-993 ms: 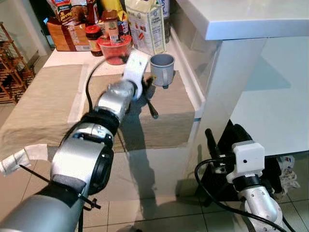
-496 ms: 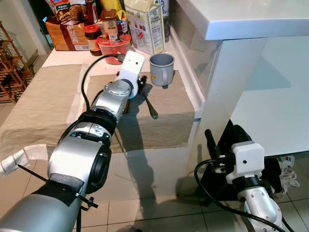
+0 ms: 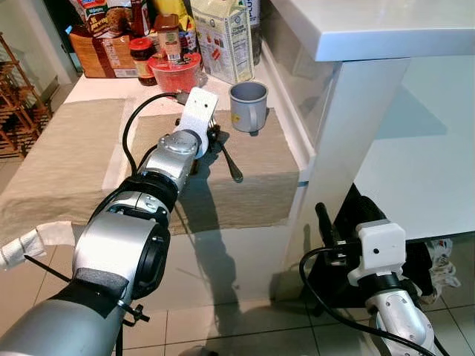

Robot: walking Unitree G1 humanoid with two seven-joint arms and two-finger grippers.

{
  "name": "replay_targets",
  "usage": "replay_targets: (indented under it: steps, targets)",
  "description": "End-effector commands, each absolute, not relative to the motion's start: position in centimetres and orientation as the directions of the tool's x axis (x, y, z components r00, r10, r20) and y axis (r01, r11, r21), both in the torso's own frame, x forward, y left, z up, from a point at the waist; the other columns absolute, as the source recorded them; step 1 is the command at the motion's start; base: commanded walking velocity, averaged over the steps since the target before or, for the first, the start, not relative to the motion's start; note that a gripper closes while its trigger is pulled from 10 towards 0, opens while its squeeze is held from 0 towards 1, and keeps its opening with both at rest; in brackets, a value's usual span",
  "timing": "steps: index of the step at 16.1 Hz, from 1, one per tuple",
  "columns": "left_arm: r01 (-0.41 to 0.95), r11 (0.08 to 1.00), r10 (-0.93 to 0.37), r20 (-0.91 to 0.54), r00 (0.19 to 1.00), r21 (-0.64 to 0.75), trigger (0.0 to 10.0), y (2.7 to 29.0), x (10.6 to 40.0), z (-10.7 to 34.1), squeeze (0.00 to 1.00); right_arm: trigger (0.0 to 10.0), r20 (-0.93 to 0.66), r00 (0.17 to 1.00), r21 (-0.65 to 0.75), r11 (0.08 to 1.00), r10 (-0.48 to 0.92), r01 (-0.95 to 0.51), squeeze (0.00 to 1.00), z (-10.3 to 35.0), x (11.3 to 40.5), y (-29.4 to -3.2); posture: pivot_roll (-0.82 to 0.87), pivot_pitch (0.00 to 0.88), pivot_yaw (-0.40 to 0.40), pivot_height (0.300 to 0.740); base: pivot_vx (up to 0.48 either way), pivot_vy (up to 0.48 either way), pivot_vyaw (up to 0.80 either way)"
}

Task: Setting the table

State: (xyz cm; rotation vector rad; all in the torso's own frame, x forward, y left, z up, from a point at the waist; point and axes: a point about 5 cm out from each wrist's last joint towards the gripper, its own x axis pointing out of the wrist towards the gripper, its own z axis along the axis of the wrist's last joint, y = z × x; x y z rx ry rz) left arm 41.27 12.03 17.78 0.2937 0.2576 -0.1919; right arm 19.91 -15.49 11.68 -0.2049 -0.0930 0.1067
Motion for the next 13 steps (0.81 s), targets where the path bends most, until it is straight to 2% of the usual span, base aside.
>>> replay_targets:
  steps: [1,5,13]
  targets:
    - [0.208,0.944,-0.128,-0.296,0.947,0.257,10.0,12.4,41.1,17.2,0.00,10.0,0.087,0.989,-0.200,0.975,0.117,-0.098,0.00,11.9,19.8,-15.5,-0.16,0.000,0.073,0.731,0.000,0.000,0.00]
    - [0.196,0.948,-0.110,-0.319,0.941,0.252,10.0,12.7,40.9,16.5,0.00,10.0,0.085,0.990,-0.199,0.975,0.116,-0.097,0.00,11.9,19.7,-15.5,-0.17,0.000,0.075,0.731,0.000,0.000,0.00]
    - [0.191,0.976,-0.124,-0.449,0.885,0.106,10.0,12.7,40.0,13.9,0.00,10.0,0.082,0.989,-0.198,0.975,0.120,-0.102,0.00,11.9,19.7,-15.4,-0.17,0.000,0.077,0.731,0.000,0.000,0.00]
